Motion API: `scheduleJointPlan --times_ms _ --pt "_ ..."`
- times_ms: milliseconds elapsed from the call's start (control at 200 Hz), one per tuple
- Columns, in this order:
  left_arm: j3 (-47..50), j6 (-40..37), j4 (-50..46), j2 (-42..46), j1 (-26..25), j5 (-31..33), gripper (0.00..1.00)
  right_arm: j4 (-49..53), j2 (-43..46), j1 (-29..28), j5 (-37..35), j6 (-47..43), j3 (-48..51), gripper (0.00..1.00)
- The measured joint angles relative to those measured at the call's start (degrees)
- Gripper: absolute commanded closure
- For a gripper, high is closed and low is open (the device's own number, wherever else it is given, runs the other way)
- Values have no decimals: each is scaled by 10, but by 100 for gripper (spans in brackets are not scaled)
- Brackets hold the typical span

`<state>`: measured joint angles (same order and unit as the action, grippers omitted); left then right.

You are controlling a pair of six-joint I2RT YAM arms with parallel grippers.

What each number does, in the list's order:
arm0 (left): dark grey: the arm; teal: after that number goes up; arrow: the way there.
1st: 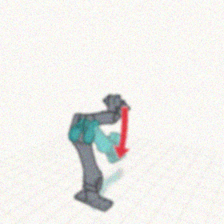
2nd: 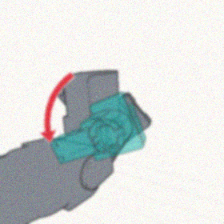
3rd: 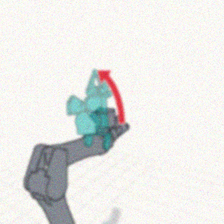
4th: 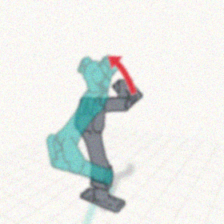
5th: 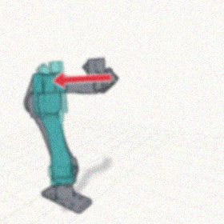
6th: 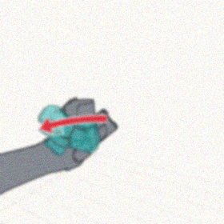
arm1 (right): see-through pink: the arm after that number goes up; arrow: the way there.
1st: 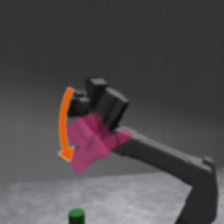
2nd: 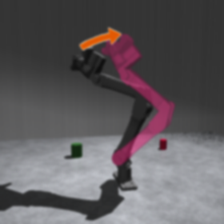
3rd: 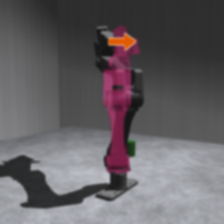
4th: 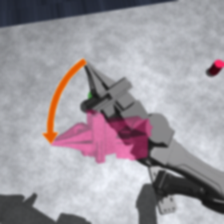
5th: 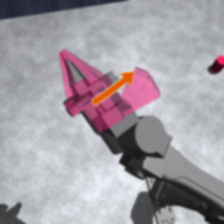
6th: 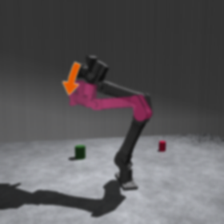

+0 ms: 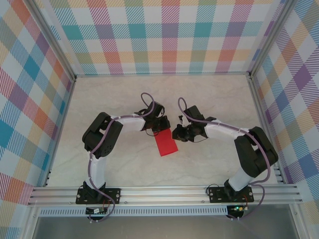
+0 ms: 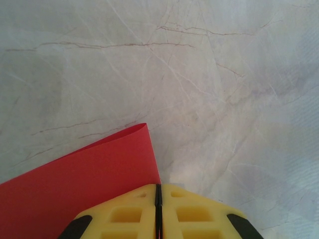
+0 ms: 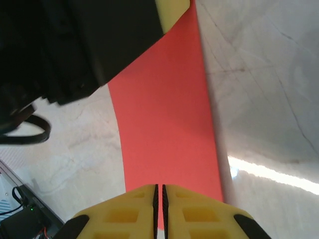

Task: Fold a paper plane with a square sheet of paper (pick it up from the middle)
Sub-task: First fold in half a square sheet of paper at the center of the table.

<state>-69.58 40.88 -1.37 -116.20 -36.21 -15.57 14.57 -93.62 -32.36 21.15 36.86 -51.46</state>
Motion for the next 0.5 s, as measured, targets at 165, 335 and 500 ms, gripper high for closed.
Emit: scheduleJointPlan --times_ms 165,335,500 --pt "0 0 0 0 0 -3 90 0 -54 0 1 0 -3 88" --pt "0 0 1 0 0 -9 88 1 -71 0 -2 0 -2 89" --pt "0 0 1 3 0 -20 86 2 -73 0 -3 0 -2 89"
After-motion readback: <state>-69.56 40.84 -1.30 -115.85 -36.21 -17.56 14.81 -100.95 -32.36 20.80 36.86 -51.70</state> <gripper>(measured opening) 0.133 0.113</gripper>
